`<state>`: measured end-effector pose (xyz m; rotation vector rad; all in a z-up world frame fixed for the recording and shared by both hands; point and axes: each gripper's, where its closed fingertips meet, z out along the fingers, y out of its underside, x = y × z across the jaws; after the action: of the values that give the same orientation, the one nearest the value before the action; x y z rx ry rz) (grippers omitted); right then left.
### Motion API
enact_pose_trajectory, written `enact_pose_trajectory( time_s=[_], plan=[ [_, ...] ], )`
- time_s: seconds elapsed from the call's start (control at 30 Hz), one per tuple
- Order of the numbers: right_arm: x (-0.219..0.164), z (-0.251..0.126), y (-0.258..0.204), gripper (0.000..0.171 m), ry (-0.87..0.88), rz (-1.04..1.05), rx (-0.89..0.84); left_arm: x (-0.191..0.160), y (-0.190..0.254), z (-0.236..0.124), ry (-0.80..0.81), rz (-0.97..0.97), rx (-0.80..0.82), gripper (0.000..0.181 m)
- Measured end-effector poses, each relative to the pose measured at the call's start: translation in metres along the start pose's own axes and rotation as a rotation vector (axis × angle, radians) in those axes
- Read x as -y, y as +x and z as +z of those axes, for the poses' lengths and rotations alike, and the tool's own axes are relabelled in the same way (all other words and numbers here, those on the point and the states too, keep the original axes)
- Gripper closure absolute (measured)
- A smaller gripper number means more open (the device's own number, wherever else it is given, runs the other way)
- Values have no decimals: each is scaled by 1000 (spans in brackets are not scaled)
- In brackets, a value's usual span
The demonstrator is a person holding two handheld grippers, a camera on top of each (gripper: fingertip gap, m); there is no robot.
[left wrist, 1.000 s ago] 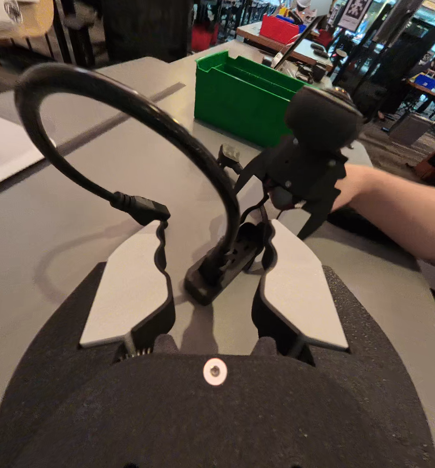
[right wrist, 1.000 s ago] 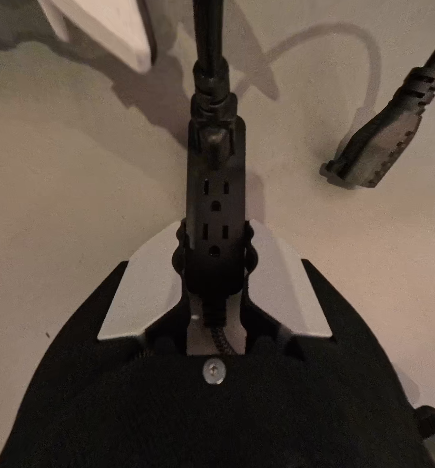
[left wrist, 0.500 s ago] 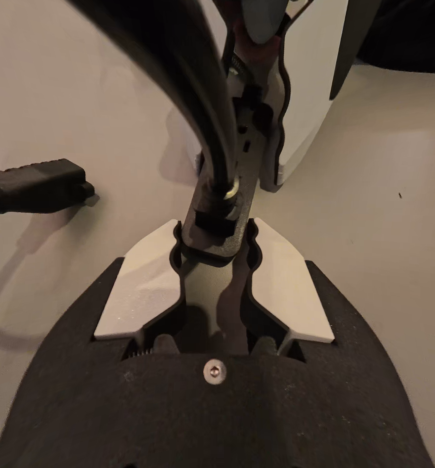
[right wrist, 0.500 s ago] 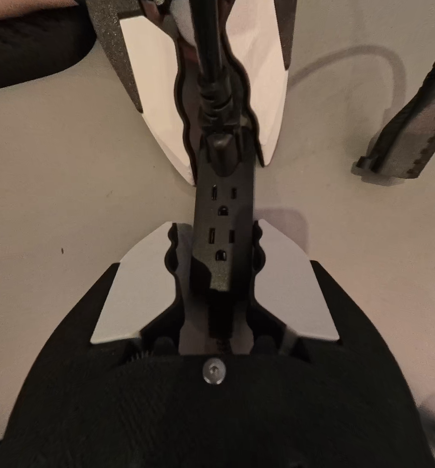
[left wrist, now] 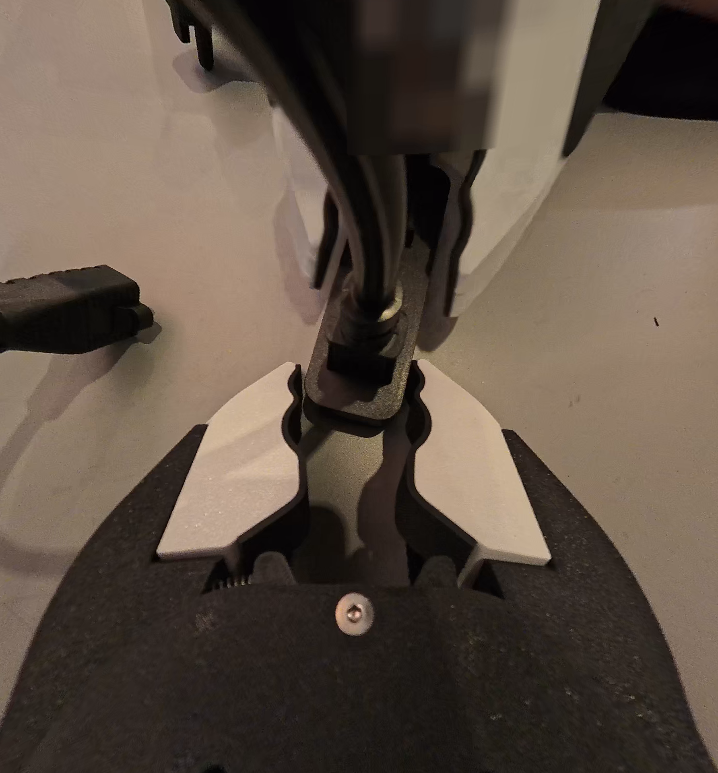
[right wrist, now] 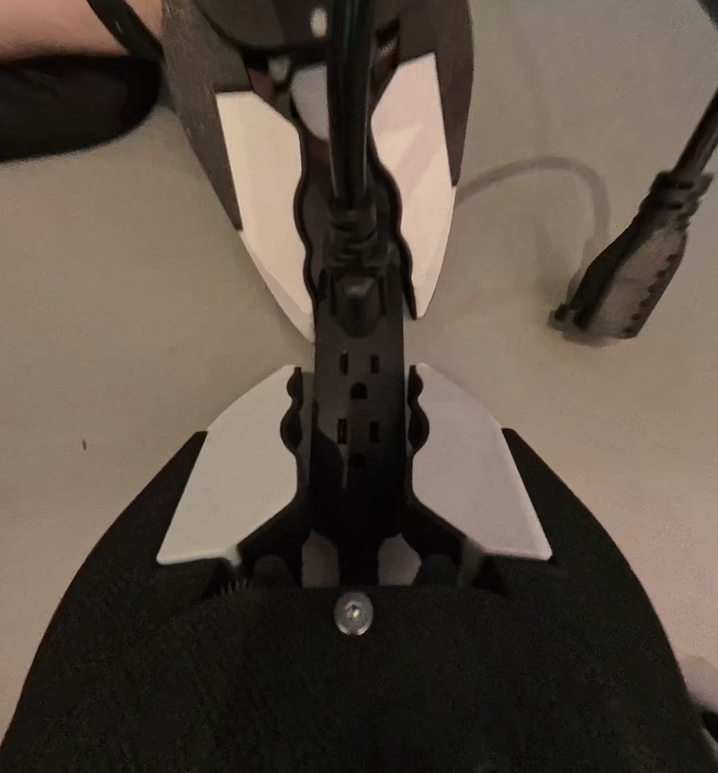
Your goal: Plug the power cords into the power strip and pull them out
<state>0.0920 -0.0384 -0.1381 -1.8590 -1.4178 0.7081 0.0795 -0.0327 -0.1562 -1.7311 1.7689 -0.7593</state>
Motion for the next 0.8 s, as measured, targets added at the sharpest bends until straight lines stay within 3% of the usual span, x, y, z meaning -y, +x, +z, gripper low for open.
enact_pose_trajectory(
  time_s=[0.07,0.13,0.37,0.8],
  plan=[
    [28,-10,0,119,176,19,-20,0,0,0,0,2,-1,135],
    [38,-14,4,121,239,21,-68,0,1,0,0,0,1,135],
    [33,2,3,150,178,25,-66,0,0,0,0,-1,2,135],
    [33,6,3,144,165,312,-19,0,2,0,-3,5,-7,133]
  ],
)
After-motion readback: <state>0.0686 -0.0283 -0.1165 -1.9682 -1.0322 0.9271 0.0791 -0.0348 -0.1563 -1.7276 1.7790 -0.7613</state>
